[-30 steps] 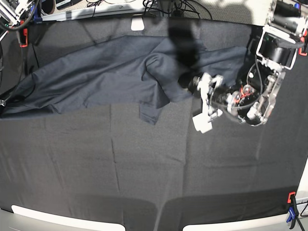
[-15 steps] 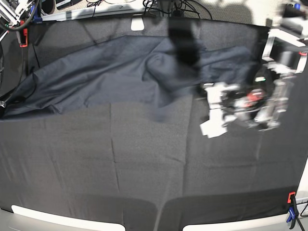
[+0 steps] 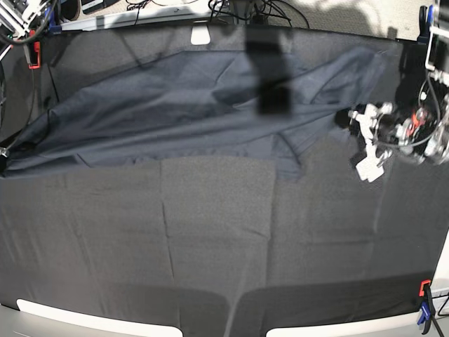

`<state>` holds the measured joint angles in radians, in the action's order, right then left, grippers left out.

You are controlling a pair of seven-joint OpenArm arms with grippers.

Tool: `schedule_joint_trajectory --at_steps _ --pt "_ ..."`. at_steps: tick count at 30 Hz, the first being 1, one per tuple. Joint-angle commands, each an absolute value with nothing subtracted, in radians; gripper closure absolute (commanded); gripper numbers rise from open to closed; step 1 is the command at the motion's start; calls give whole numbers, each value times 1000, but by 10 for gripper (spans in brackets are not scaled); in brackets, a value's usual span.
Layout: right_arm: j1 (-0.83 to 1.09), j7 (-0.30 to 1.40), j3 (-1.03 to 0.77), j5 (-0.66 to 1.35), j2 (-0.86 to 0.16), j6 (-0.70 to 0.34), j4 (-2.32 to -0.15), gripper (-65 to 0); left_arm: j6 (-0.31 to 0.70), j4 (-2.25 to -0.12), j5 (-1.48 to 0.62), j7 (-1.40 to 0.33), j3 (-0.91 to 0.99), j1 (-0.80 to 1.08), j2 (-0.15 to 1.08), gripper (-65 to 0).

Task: Layout the t-shirt on the table in an organized manner, then fold the t-shirt properly
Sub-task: 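Grasp the shirt with the left gripper and drag it across the table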

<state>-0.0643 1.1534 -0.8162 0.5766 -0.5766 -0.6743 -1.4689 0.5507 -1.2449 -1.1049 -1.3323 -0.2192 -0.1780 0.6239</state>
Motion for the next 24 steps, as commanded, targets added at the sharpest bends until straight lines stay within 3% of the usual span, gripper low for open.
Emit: schedule_joint_trajectory --at_steps 1,2,5,7,13,17,24 --pt "-80 1127 -823 583 -607 -698 -1488 0 550 -1258 -1114 -1336 -208 -200 643 0" --pt "-80 1127 -823 583 -607 -698 -1488 0 551 -1258 -1116 -1335 -208 -205 643 -8" --pt "-80 1127 -823 583 -607 -698 -1488 0 551 -1261 -1138 -1335 -208 -224 643 -260" --pt "-80 1127 -823 583 -607 -698 -1488 0 551 -1276 -1135 -1335 -208 -242 643 -341" --pt "-80 1127 -823 583 -606 -698 -1488 0 551 -1426 -1100 -1183 -208 -284 634 -346" --pt "-80 1127 -823 583 -606 -698 -1488 0 550 -1468 -872 -967 -209 -282 546 -346" --pt "-80 1127 -823 583 -606 -698 -1488 0 535 -1465 -574 -951 -211 -285 381 -346"
